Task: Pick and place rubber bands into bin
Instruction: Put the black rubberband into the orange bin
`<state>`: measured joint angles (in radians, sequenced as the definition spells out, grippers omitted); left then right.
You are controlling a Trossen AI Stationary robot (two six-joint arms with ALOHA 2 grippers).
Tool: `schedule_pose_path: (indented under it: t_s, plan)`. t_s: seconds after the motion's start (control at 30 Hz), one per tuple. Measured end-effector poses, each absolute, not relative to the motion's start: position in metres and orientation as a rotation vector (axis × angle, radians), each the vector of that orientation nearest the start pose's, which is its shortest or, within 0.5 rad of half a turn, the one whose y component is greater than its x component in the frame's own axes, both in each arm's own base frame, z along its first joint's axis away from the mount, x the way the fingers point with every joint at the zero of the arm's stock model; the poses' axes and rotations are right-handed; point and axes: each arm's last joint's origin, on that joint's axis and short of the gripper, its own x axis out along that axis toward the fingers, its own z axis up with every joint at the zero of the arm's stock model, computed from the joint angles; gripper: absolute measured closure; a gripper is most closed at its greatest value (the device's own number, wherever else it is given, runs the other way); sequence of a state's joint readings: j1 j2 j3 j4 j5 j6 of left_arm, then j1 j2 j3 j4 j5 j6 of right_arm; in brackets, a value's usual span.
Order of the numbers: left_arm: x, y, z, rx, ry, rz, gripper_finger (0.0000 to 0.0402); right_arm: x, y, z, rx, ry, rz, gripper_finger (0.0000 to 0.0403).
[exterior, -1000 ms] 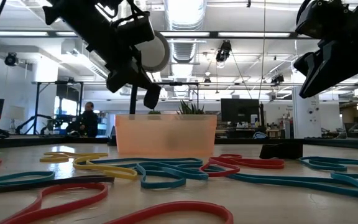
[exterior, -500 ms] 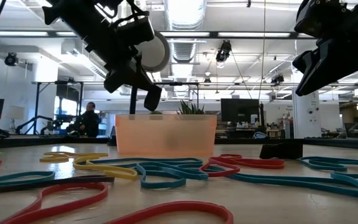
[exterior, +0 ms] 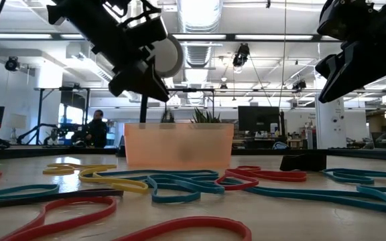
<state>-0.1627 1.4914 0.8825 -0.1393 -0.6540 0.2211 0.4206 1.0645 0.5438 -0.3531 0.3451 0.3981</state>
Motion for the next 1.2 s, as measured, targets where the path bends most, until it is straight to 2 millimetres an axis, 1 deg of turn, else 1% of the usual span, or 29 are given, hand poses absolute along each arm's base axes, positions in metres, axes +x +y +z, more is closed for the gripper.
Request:
schedule_pose_path:
  t_s: [0.2,0.33,0.47,0.63,0.93,1.2]
  plan:
    - [0.303,-0.032,0.222,0.499,0.722,0.394,0.0322,0.183,0.071,0.192,0.061,0.794,-0.089,0.0346]
    - [0.304,-0.037,0.225,0.497,0.707,0.382,0.0322,0.189,0.074,0.196,0.082,0.693,-0.057,0.0346]
    - [0.304,-0.042,0.225,0.501,0.703,0.366,0.0322,0.191,0.076,0.192,0.075,0.619,0.018,0.0346]
    - [0.303,-0.046,0.225,0.504,0.7,0.356,0.0322,0.194,0.078,0.179,0.073,0.635,0.031,0.0346]
    - [0.302,-0.047,0.223,0.506,0.704,0.354,0.0322,0.214,0.087,0.136,0.012,0.772,0.005,0.0346]
    - [0.301,-0.047,0.221,0.505,0.711,0.353,0.0322,0.227,0.092,0.117,-0.026,0.854,-0.021,0.0346]
